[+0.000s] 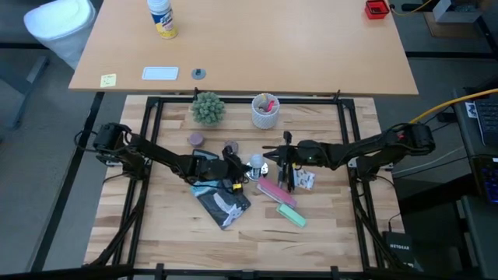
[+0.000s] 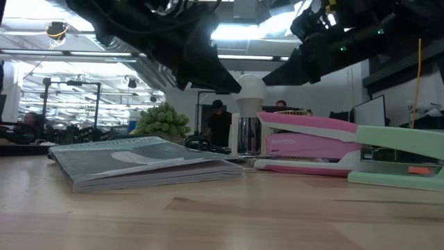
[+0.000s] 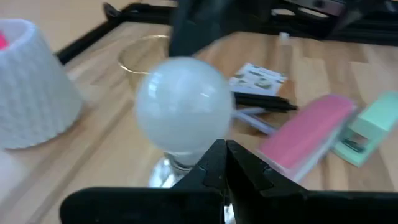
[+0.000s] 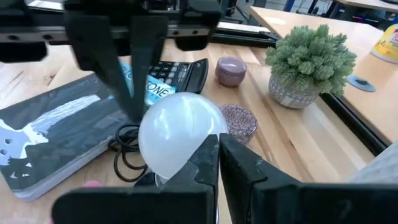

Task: Screw lightbulb
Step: Insert the white lightbulb into the silver lamp

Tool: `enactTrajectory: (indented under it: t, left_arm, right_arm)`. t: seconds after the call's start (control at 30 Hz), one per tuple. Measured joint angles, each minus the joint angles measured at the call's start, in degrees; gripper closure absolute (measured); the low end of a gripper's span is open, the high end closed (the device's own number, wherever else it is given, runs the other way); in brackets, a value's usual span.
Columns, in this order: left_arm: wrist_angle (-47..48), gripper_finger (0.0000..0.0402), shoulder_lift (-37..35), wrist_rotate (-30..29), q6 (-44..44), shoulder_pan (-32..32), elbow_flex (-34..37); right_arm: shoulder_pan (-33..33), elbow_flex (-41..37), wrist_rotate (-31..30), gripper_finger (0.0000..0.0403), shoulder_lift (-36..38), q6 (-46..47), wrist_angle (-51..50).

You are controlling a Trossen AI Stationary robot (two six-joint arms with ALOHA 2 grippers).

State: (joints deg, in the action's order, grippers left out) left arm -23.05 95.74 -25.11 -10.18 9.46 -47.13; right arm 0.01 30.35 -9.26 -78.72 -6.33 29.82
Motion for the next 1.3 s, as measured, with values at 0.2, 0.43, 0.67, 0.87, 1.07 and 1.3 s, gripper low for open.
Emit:
enactTrajectory:
  t: [0.2,0.43,0.67,0.87,1.07,1.3]
  left_arm:
    - [0.4,0.04,0.0,-4.4,0.9,-0.1,0.0]
    - [1.3,0.04,0.0,-6.1,1.2,-0.1,0.0]
    - [2.8,0.04,0.0,-10.5,-0.3,-0.5,0.0]
    - [2.9,0.04,0.0,-11.0,-1.4,-1.5,0.0]
    - [3.3,0.04,-1.4,-13.3,1.7,-1.4,0.0]
    - [3.1,0.04,-6.2,-15.0,4.6,0.2,0.0]
  right_arm:
    - [0.0,0.0,2.7,0.0384,0.1,0.7,-0.9]
    - [0.0,0.0,7.2,0.0384,0.2,3.3,-1.4]
    - [0.1,0.0,12.0,0.0384,-0.1,4.8,-2.0]
    - [0.1,0.0,13.4,0.0384,0.0,5.0,-0.3]
    - [0.0,0.0,12.9,0.0384,0.8,4.5,4.5]
    - [0.0,0.0,8.2,0.0384,5.7,2.0,4.0]
